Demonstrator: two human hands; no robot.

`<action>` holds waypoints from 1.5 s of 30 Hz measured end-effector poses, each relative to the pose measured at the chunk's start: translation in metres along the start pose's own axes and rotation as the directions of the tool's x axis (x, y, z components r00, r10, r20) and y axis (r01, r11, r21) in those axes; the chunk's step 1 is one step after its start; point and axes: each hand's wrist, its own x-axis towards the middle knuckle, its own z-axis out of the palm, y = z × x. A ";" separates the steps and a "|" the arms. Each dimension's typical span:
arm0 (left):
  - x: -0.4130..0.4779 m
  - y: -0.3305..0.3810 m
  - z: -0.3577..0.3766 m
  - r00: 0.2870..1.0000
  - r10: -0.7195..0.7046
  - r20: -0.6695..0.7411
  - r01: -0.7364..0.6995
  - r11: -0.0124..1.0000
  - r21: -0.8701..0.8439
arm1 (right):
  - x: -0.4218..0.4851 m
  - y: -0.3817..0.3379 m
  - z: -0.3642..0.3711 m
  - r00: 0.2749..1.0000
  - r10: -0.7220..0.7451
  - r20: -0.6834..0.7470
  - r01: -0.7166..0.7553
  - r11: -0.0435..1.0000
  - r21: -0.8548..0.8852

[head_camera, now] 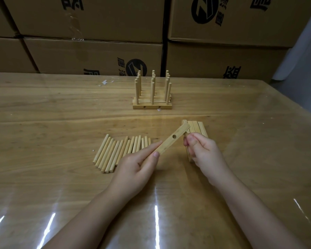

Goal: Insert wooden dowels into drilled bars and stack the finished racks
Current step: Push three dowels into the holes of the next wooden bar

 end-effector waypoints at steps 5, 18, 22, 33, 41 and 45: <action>0.002 -0.001 -0.001 0.999 -0.043 0.026 0.045 0.996 -0.083 | 0.001 -0.001 -0.002 0.989 0.125 0.078 -0.137 0.976 0.172; 0.011 -0.003 -0.001 0.983 -0.159 -0.094 0.107 0.904 -0.413 | -0.005 0.009 0.006 0.731 -0.548 -0.406 0.414 0.830 -0.375; 0.013 -0.006 -0.004 0.975 -0.194 -0.107 0.109 0.840 -0.531 | -0.009 0.009 0.012 0.762 -0.605 -0.233 0.496 0.775 -0.392; 0.017 -0.005 -0.009 0.948 -0.206 0.241 0.308 0.412 -0.858 | -0.015 0.009 0.021 0.794 -0.376 0.478 0.589 0.673 -0.448; 0.018 -0.005 -0.009 0.926 -0.245 0.286 0.363 0.376 -0.853 | -0.016 0.008 0.022 0.814 -0.392 0.429 0.571 0.678 -0.463; 0.019 -0.008 -0.009 0.926 -0.247 0.286 0.360 0.349 -0.865 | -0.016 0.007 0.021 0.831 -0.314 0.459 0.544 0.627 -0.558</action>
